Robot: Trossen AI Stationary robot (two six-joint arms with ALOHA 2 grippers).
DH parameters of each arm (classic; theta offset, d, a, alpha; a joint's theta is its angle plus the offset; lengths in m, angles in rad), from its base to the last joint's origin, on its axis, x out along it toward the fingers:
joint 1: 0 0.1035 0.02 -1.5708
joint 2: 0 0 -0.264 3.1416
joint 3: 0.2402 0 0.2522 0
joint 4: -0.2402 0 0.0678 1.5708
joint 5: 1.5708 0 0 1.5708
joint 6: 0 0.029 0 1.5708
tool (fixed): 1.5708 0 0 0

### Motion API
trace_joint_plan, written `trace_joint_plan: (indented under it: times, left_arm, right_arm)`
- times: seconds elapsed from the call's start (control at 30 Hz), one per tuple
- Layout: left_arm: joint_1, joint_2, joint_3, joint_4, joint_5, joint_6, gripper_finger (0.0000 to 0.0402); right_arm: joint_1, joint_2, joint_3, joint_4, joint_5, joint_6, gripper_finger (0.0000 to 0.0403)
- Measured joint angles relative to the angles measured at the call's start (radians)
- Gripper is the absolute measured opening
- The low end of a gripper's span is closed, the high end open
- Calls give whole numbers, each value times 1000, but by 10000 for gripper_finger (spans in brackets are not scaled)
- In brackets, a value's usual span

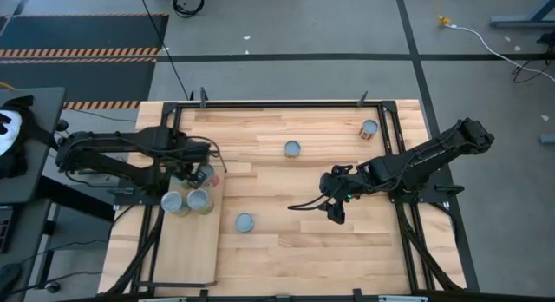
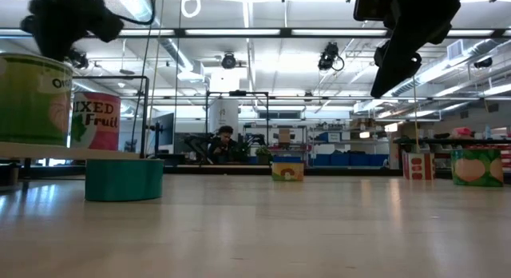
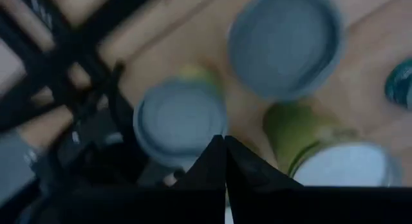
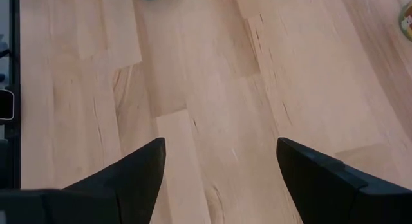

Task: Pick and place cans onto a shelf
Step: Adjust the cans on the shelf

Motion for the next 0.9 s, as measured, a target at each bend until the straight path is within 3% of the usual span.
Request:
trace_joint_plan:
  times: [0.37, 0.6, 0.9]
  left_arm:
    - [5, -59, -205, 88, 21, -90, 1]
    - [5, -63, -196, 76, -67, -100, 1]
    - [4, -68, -180, 52, -36, -95, 1]
  right_arm:
    - [-15, 0, 0, 1, -17, -6, 303]
    - [-15, 0, 0, 0, -29, -7, 303]
    - [-15, 0, 0, 0, -29, -7, 303]
